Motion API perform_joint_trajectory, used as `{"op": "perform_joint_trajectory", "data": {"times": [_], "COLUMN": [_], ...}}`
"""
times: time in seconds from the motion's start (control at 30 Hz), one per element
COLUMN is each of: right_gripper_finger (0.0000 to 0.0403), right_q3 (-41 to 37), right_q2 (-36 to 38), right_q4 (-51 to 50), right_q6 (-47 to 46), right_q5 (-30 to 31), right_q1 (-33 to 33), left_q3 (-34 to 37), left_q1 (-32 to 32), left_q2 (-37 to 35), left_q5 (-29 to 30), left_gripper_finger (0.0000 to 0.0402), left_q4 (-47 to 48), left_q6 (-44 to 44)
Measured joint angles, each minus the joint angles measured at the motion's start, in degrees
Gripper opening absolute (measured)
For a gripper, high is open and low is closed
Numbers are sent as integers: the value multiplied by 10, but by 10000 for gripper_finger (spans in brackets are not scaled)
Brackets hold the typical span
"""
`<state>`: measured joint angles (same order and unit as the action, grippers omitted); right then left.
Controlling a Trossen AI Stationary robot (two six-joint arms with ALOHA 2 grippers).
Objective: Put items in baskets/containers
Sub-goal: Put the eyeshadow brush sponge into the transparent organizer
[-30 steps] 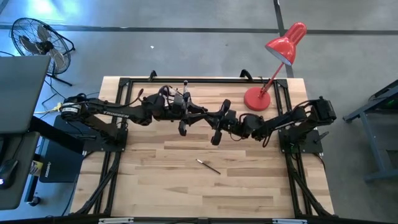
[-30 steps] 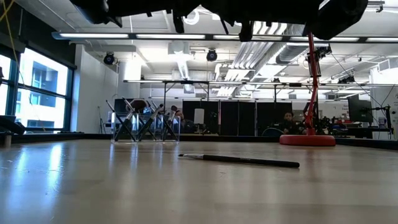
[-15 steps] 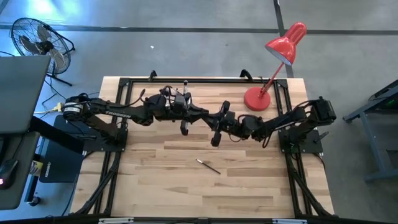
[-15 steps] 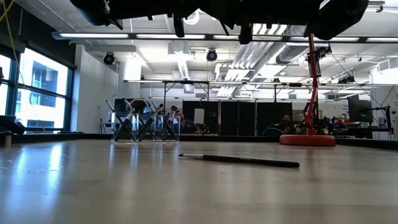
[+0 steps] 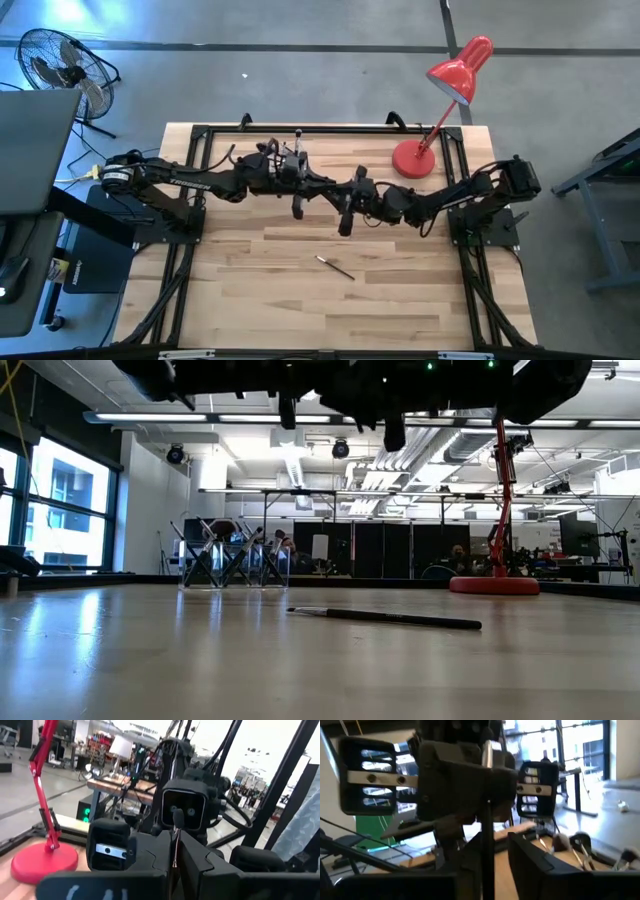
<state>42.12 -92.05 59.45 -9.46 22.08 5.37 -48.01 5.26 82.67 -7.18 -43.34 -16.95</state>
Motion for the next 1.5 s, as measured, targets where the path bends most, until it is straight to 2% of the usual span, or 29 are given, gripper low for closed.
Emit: {"op": "perform_joint_trajectory", "data": {"times": [0.17,0.37,0.5,0.63,0.73,0.83,0.97,1.07,1.13,1.33,1.5], "right_gripper_finger": [122,175,197,199,189,164,100,37,10,28,7], "right_q3": [0,0,-1,-1,-3,-34,-124,-201,-250,-346,-363], "right_q2": [0,26,68,131,178,227,301,357,384,426,425], "right_q4": [-39,-132,-231,-366,-475,-523,-506,-452,-407,-314,-304], "right_q6": [-7,-6,-23,-98,-133,-141,-159,-165,-175,-197,-193], "right_q5": [13,45,40,44,43,13,-83,-132,-163,-226,-273], "right_q1": [0,0,0,0,-4,-16,-52,-85,-106,-152,-173], "left_q3": [0,0,0,0,-1,0,0,0,0,6,44], "left_q1": [0,1,20,57,84,107,126,129,131,147,154], "left_q2": [0,0,0,-3,-15,-24,-34,-39,-40,-86,-150], "left_q5": [0,20,24,35,66,104,148,175,204,269,299], "left_gripper_finger": [11,11,11,11,11,11,11,11,11,11,11], "left_q4": [42,127,160,179,188,199,195,197,214,324,326], "left_q6": [14,49,45,23,16,12,12,14,15,-14,-17]}}
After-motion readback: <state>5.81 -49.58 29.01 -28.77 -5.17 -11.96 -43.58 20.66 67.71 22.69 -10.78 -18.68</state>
